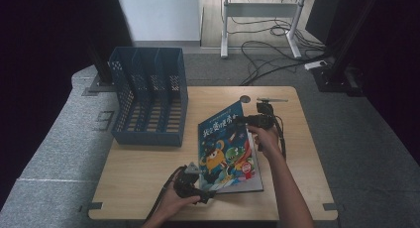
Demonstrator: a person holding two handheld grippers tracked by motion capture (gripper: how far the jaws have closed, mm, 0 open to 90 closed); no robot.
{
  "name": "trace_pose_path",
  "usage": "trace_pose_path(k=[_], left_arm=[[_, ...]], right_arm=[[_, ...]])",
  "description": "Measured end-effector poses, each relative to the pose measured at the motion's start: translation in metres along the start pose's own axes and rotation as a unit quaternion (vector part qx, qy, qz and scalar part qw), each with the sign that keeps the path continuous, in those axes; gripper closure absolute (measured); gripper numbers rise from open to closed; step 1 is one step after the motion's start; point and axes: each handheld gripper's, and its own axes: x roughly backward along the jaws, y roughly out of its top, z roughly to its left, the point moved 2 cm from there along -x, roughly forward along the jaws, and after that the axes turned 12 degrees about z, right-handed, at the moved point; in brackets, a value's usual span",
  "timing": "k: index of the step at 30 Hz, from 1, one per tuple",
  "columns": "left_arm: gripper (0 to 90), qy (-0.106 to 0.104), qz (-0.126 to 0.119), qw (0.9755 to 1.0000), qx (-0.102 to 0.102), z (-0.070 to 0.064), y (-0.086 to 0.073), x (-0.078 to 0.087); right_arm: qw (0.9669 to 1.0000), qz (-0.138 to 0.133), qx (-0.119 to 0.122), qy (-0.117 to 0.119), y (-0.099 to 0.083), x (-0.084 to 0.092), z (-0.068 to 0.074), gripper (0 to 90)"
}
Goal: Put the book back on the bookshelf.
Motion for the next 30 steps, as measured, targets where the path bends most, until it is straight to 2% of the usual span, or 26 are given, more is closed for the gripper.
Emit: trace_pose_path(k=[5,15,21,25,30], left_arm=[[1.4,-0.003,0.001,1.0000,-0.001,0.002,0.001,0.000],[1.4,-0.004,0.000,1.0000,0.005,0.007,0.003,0.000],[0.5,-0.008,0.000,0.9999,0.011,0.011,0.006,0.001],[0.5,-0.002,-0.003,0.9998,0.018,0.017,0.009,0.001],[0.5,-0.002,-0.006,0.9997,0.024,0.019,0.010,0.001]], right_arm=[[0.9998,-0.007,0.019,-0.006,0.000,0.002,0.005,79.4],[0.9993,-0.019,0.028,-0.015,0.001,0.007,0.007,79.0],[0.9982,-0.027,0.050,-0.023,0.006,0.009,0.019,79.2],[0.9964,-0.045,0.069,-0.020,0.011,0.012,0.031,79.7],[0.9945,-0.056,0.084,-0.024,0.013,0.015,0.039,79.6]])
